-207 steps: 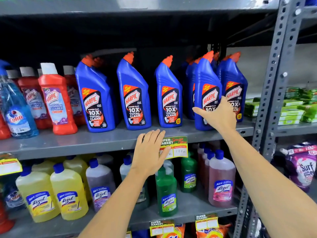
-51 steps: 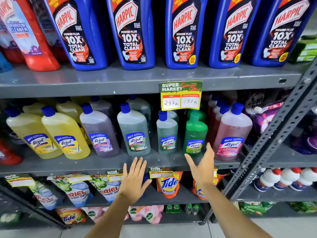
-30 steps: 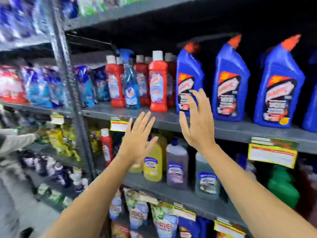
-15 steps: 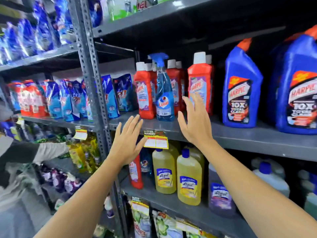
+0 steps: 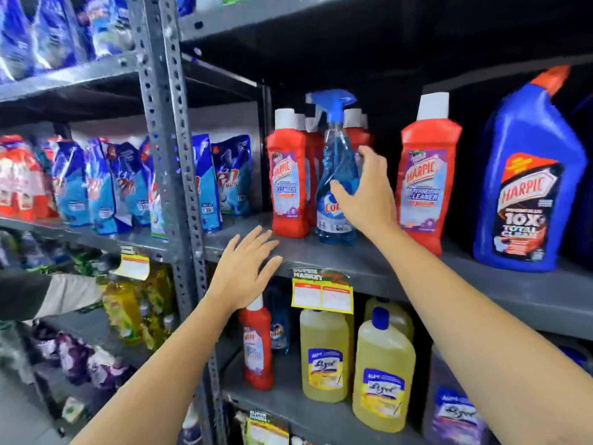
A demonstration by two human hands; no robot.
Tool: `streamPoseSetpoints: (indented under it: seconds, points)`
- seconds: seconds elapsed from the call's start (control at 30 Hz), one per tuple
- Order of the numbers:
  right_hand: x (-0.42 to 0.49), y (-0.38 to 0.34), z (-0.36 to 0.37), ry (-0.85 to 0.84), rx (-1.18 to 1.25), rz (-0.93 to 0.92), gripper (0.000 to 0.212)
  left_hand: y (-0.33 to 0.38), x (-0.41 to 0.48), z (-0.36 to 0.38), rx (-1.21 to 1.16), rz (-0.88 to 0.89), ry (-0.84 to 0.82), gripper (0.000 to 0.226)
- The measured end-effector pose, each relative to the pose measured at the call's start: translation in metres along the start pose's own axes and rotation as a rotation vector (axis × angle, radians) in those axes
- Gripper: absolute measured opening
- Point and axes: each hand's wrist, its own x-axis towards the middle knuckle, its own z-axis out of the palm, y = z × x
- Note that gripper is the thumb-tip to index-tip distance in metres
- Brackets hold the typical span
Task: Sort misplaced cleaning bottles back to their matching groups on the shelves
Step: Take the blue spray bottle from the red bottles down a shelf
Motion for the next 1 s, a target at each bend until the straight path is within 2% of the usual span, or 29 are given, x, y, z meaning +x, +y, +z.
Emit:
streamPoseSetpoints:
  seconds: [0.07, 0.13, 0.2, 0.3, 0.33, 0.43, 0.53, 0.7, 1.0]
  points:
    - [0.004, -0.004, 0.004, -0.037, 0.019, 0.108, 0.09, -0.003, -0.001, 0.005, -0.037, 0.015, 0.025, 0.066]
    - [0.012, -0.001, 0.011, -0.083, 0.032, 0.21, 0.1, -0.005, -0.001, 0.01, -0.07, 0.012, 0.075, 0.066]
    - [0.02, 0.003, 0.016, -0.136, 0.066, 0.321, 0.087, -0.008, -0.001, 0.015, -0.087, 0.008, 0.112, 0.058]
    - [0.028, 0.004, 0.017, -0.16, 0.121, 0.427, 0.049, -0.01, 0.0, 0.018, -0.096, 0.013, 0.11, 0.054]
    - [0.028, 0.001, 0.016, -0.175, 0.146, 0.437, 0.042, -0.012, 0.0, 0.019, -0.098, 0.022, 0.109, 0.055]
    - [0.027, -0.007, 0.014, -0.227, 0.191, 0.473, 0.038, -0.012, 0.0, 0.02, -0.114, 0.035, 0.11, 0.055]
    - [0.022, -0.01, 0.017, -0.222, 0.169, 0.516, 0.051, -0.012, -0.001, 0.017, -0.122, 0.051, 0.129, 0.052]
    - [0.014, -0.016, 0.02, -0.158, 0.145, 0.51, 0.055, -0.011, -0.001, 0.014, -0.123, 0.064, 0.117, 0.055]
    - [-0.02, -0.042, 0.019, 0.015, -0.074, 0.291, 0.058, -0.013, -0.001, 0.012, -0.116, 0.102, 0.1, 0.06]
